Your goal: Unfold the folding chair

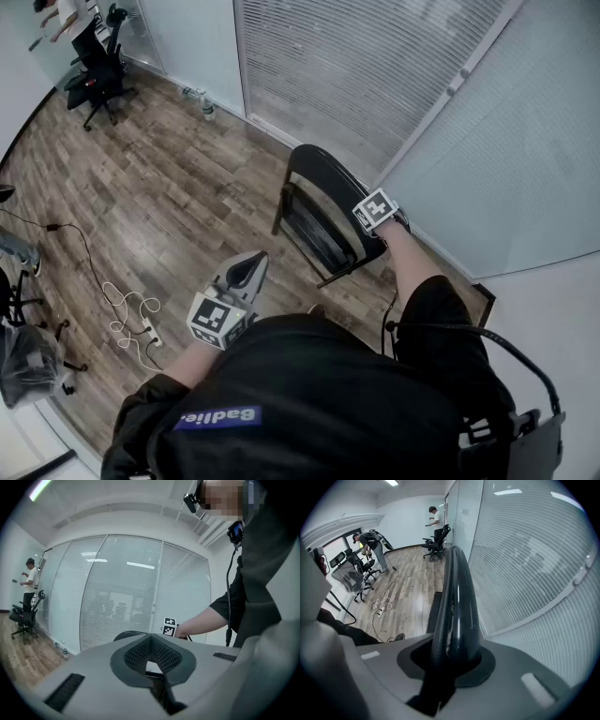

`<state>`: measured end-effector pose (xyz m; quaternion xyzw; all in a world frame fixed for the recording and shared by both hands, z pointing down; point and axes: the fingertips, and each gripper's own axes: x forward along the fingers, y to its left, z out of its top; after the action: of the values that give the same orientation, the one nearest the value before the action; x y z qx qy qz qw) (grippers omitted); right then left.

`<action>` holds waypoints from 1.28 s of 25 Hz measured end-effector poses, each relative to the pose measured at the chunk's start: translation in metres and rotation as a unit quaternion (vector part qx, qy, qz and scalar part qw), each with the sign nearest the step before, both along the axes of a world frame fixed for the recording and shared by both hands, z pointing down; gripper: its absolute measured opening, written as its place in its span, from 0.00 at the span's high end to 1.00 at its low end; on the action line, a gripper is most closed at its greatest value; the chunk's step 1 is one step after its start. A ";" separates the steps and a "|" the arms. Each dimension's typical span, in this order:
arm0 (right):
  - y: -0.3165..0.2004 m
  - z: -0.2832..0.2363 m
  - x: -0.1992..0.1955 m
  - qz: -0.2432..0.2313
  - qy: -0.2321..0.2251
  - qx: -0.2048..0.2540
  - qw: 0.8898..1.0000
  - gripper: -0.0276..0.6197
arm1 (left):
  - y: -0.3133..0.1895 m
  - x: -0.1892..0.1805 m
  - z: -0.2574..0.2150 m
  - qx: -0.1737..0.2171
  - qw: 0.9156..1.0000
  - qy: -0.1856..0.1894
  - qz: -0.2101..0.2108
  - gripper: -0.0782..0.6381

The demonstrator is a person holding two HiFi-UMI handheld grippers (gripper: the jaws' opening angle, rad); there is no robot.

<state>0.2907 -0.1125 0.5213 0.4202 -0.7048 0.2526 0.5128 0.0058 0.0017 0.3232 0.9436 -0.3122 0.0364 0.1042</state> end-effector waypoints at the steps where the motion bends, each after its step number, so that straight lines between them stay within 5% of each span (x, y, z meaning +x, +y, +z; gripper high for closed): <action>1: 0.000 0.000 -0.001 0.000 0.000 0.000 1.000 0.82 | 0.000 0.000 0.000 -0.001 1.000 0.001 0.000 0.88; 15: 0.010 -0.008 -0.009 -0.002 -0.001 -0.002 1.000 0.82 | 0.008 -0.002 0.002 -0.023 1.000 0.009 0.000 0.88; 26: 0.008 -0.002 -0.016 -0.005 -0.004 0.000 1.000 0.82 | -0.007 0.001 0.061 -0.108 0.993 0.024 -0.031 0.88; 32: 0.009 0.002 -0.017 -0.003 -0.003 -0.002 1.000 0.82 | -0.017 0.028 0.107 -0.170 0.985 0.041 -0.003 0.88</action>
<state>0.2736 -0.1038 0.5236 0.4164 -0.7071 0.2536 0.5122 0.0339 -0.0151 0.4299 0.9119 -0.2995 0.0499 0.2760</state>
